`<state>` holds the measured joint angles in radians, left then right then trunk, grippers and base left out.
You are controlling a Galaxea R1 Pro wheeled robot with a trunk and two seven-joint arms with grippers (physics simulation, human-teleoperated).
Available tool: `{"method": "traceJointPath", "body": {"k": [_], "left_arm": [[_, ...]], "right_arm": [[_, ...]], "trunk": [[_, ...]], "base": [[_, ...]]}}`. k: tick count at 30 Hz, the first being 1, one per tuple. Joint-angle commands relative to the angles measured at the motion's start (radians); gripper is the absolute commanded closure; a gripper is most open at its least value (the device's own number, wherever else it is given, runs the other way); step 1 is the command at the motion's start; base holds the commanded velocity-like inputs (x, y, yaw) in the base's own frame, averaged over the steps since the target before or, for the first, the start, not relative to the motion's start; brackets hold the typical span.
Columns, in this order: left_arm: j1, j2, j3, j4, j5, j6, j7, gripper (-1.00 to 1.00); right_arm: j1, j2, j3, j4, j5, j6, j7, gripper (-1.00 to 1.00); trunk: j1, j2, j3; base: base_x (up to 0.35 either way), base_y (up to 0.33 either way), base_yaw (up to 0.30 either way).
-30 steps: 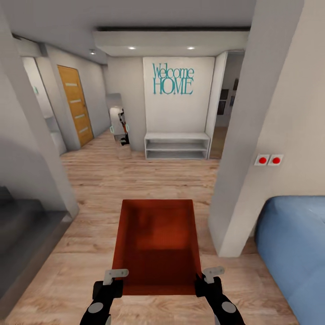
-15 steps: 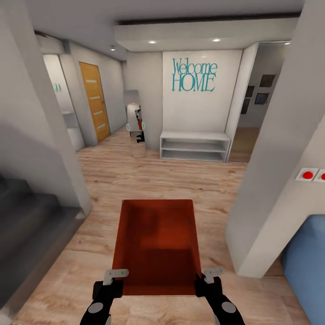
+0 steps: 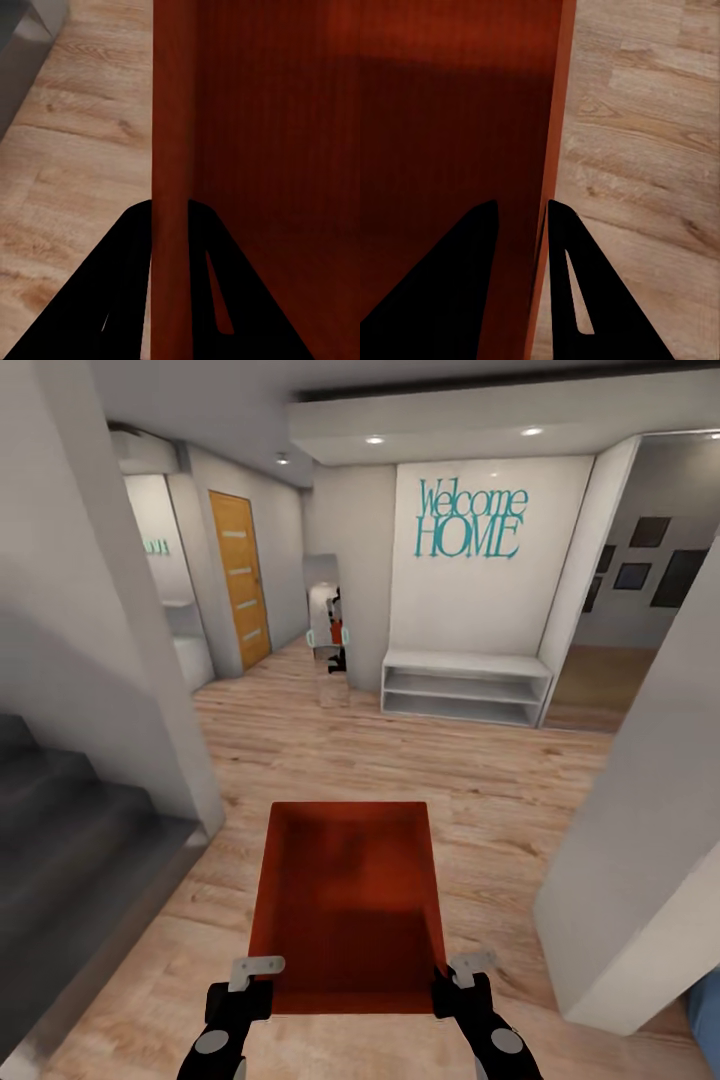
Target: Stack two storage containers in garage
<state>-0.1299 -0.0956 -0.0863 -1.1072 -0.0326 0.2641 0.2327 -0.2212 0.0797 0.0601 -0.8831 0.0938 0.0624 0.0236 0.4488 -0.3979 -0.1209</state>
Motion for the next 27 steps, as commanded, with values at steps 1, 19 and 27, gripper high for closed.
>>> {"method": "traceJointPath", "body": {"k": [1,19,27], "left_arm": [[-0.001,0.000,0.036,-0.003,-0.021,0.009,0.010,1.00],[-0.002,0.000,0.036,-0.003,-0.021,0.009,0.010,1.00],[-0.001,-0.001,0.036,-0.003,-0.021,0.009,0.010,1.00]], "right_arm": [[0.000,0.000,0.000,-0.002,0.006,0.006,0.006,1.00],[0.000,0.000,0.000,-0.002,0.006,0.006,0.006,1.00],[0.000,0.000,0.000,-0.002,0.006,0.007,0.006,1.00]], "trunk": [[0.001,-0.002,-0.002],[0.001,-0.002,-0.008],[0.001,-0.002,-0.018]], "base": [[0.312,0.000,0.011],[0.312,0.000,0.060],[0.312,0.000,0.198]]}}
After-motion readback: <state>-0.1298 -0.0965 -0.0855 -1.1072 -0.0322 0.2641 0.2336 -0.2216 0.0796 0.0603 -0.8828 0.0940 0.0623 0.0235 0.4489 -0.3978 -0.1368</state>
